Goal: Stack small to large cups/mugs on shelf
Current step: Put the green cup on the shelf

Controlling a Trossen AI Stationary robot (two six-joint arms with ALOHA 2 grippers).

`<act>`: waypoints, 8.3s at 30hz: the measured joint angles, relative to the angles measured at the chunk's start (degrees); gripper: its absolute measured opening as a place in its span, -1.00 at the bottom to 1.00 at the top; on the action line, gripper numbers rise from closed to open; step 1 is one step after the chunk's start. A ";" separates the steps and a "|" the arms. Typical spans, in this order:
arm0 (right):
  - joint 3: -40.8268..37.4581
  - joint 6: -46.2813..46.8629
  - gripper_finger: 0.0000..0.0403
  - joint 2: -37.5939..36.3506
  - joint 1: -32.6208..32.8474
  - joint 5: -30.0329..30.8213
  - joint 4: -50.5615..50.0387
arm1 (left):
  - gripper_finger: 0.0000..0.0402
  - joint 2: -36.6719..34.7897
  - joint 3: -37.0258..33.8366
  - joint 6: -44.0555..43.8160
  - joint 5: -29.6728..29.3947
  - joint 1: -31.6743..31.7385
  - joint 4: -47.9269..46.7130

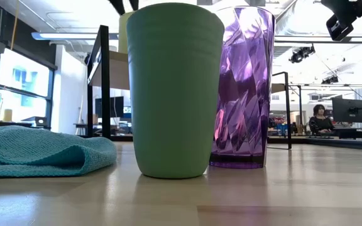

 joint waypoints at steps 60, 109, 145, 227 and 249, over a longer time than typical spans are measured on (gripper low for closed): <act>-0.02 9.16 -0.02 -0.01 0.01 -1.36 2.36 | -0.27 14.28 14.71 62.62 12.97 -35.65 76.24; 7.00 12.86 -0.02 53.69 4.19 -8.80 67.23 | -0.27 -62.19 -73.10 60.95 12.50 -48.35 110.01; 49.48 -5.13 -0.02 76.95 9.71 -18.62 2.64 | -0.27 -40.80 -73.46 31.20 -0.96 -48.37 113.46; 49.51 -16.64 -0.02 53.60 12.81 0.68 -17.12 | -0.27 4.77 -33.52 -40.81 -5.49 -33.75 49.19; 49.48 -18.15 -0.02 53.61 12.82 0.57 -20.99 | -0.27 7.43 -33.47 -51.11 -4.89 -34.50 51.61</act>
